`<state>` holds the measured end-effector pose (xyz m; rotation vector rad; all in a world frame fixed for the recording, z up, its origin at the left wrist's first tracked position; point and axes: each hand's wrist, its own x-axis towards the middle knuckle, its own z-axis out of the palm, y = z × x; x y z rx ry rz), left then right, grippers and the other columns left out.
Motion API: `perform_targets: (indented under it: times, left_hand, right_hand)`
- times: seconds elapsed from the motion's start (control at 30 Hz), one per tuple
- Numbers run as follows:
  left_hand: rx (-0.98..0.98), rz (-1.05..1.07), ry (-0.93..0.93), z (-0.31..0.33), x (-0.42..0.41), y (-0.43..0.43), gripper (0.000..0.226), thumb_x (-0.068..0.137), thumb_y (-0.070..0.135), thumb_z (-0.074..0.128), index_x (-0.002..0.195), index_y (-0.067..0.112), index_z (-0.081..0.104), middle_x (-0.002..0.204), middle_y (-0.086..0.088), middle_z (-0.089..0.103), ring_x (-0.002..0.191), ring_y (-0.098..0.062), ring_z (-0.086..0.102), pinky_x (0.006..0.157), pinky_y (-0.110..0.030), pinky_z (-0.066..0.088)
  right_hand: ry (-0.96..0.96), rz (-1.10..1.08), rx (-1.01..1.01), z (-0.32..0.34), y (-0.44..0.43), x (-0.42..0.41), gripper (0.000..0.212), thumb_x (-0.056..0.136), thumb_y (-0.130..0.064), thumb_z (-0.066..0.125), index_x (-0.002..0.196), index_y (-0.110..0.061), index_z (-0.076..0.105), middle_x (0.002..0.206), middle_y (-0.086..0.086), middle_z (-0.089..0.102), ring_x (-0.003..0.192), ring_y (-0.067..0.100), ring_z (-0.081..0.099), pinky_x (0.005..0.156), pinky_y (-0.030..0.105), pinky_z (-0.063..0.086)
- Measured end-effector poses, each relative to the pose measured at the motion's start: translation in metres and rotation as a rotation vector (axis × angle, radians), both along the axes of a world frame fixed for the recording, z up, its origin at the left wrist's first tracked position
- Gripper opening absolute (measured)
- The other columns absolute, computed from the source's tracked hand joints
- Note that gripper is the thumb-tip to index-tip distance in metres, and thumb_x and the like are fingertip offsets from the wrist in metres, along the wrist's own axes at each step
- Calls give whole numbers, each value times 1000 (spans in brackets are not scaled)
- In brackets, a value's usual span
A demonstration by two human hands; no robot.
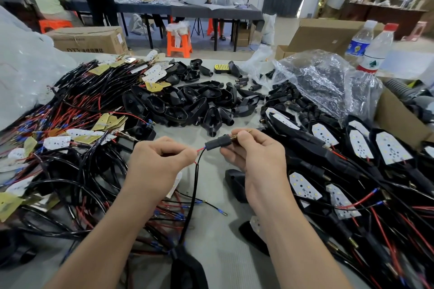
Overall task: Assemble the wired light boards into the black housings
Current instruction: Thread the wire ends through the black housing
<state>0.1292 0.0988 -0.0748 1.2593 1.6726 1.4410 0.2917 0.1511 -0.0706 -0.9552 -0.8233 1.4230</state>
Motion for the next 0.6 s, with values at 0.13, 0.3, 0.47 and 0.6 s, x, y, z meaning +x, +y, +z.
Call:
perform_targets:
  times: [0.13,0.3,0.47,0.6]
  left_hand:
    - [-24,-84,-17,1,1,0,23,80,7,83,70,27,83,76,3,73,73,-12,68,75,-30,52]
    - [37,14,-104,-1,-1,-1,19,68,16,92,80,28,83,76,-5,77,71,-20,71,71,-30,57]
    - [-14,-30,-62,4,-4,-2,18,75,13,88,75,30,83,74,-1,78,70,-12,74,65,-19,56]
    - [-61,48,161,0,5,-5,20,73,26,89,70,43,80,67,11,75,66,-9,73,65,-33,58]
  right_hand:
    - [13,62,-12,0,-1,0,26,102,-2,52,84,-2,71,81,13,72,72,22,74,63,28,61]
    - [3,23,22,0,-2,-2,30,101,0,51,79,-4,72,76,10,72,69,21,70,62,26,60]
    - [2,4,33,1,-1,2,32,101,0,52,78,-5,72,76,11,71,68,20,67,61,25,59]
    - [-71,51,53,-1,-4,-2,24,100,-4,56,83,-3,74,79,14,73,71,22,70,62,24,59]
